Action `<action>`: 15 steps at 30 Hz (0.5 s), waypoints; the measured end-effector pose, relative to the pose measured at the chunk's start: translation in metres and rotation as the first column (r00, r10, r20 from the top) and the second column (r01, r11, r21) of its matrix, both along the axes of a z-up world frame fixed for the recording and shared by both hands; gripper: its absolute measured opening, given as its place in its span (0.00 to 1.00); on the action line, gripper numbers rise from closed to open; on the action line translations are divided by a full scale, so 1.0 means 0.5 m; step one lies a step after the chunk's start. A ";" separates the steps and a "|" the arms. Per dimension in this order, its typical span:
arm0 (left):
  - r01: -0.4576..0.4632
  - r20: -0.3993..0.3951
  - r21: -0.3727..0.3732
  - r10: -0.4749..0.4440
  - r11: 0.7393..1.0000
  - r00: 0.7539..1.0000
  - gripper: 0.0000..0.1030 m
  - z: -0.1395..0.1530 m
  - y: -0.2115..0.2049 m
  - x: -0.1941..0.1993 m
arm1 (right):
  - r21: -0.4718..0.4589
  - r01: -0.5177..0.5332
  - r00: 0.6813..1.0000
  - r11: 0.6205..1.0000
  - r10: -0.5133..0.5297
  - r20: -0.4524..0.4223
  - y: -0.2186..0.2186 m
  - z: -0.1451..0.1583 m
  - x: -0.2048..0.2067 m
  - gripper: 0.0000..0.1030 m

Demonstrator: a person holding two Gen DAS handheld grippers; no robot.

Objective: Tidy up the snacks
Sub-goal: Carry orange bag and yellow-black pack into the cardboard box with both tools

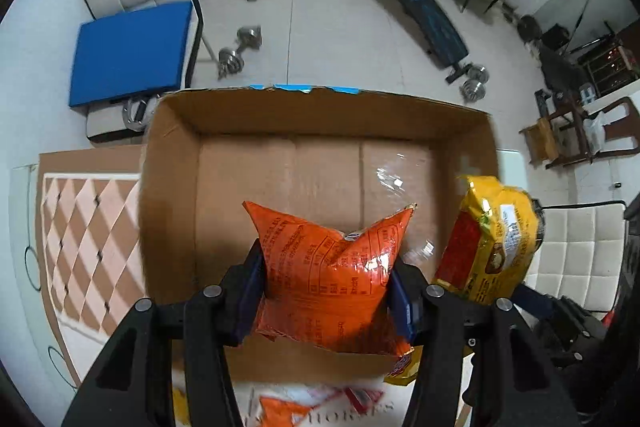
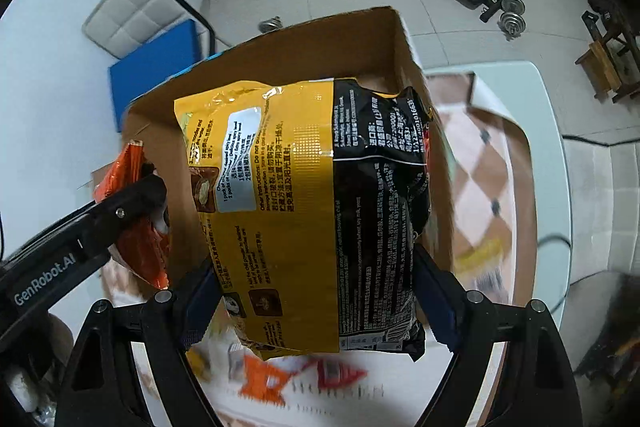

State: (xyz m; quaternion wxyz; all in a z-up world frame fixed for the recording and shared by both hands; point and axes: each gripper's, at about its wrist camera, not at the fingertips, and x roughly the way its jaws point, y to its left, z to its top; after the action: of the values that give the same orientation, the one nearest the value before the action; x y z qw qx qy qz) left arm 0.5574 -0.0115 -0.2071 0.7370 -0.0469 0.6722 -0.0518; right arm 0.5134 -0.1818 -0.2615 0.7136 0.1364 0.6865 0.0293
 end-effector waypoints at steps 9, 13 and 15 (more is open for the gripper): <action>-0.005 -0.173 -0.042 -0.003 0.999 0.985 0.50 -0.160 0.025 0.100 | -0.062 -0.041 0.993 0.997 0.033 -0.117 0.030 -0.145 0.164 0.86; 0.008 -0.200 -0.042 -0.016 0.999 0.980 0.51 -0.183 0.016 0.109 | -0.129 -0.078 0.989 0.989 0.061 -0.133 0.044 -0.158 0.175 0.86; 0.017 -0.198 -0.041 -0.025 0.999 0.980 0.52 -0.185 0.012 0.108 | -0.129 -0.098 0.988 0.987 0.081 -0.130 0.056 -0.152 0.179 0.86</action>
State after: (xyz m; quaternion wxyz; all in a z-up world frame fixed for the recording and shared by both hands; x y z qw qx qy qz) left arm 0.6114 -0.0057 -0.2993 0.6646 -0.0591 0.7418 -0.0680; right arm 0.6030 -0.1537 -0.3375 0.6750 0.0582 0.7355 0.0064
